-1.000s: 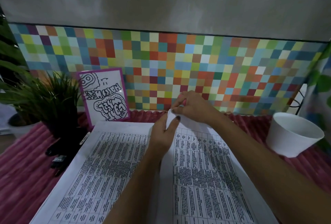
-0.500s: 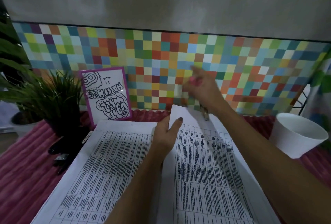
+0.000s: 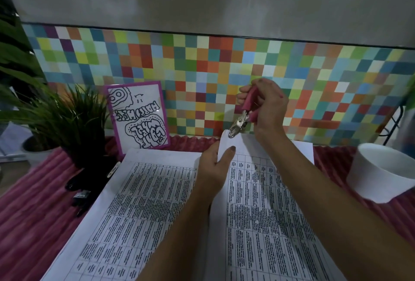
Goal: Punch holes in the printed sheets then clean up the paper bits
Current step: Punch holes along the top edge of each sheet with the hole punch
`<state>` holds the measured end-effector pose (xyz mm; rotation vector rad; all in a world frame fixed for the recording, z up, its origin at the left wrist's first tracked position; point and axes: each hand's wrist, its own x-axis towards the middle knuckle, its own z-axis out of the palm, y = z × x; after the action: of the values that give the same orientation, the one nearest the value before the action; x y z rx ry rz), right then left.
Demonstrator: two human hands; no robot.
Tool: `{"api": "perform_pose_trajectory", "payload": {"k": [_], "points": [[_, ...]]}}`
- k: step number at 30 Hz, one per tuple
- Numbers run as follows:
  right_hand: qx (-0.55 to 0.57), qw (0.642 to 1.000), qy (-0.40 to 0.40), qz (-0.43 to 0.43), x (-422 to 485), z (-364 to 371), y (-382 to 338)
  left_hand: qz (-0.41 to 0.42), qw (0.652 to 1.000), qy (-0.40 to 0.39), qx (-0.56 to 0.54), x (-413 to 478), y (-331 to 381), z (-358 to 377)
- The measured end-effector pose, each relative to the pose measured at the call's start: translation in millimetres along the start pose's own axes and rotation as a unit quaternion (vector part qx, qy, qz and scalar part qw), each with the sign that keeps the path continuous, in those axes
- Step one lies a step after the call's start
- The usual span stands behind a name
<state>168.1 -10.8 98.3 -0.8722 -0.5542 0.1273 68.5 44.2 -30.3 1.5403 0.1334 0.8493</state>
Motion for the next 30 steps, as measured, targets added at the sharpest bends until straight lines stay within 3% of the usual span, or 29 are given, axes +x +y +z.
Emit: {"api": "perform_pose_trajectory", "payload": {"k": [11,30], "points": [[-0.08,0.996,-0.024,0.036,2,7,0,0.001,1.0,-0.017,0.005,0,-1,0],[-0.081,0.994,0.066,0.022,4,10,2,-0.01,0.999,-0.022,0.038,-2,4,2]]}}
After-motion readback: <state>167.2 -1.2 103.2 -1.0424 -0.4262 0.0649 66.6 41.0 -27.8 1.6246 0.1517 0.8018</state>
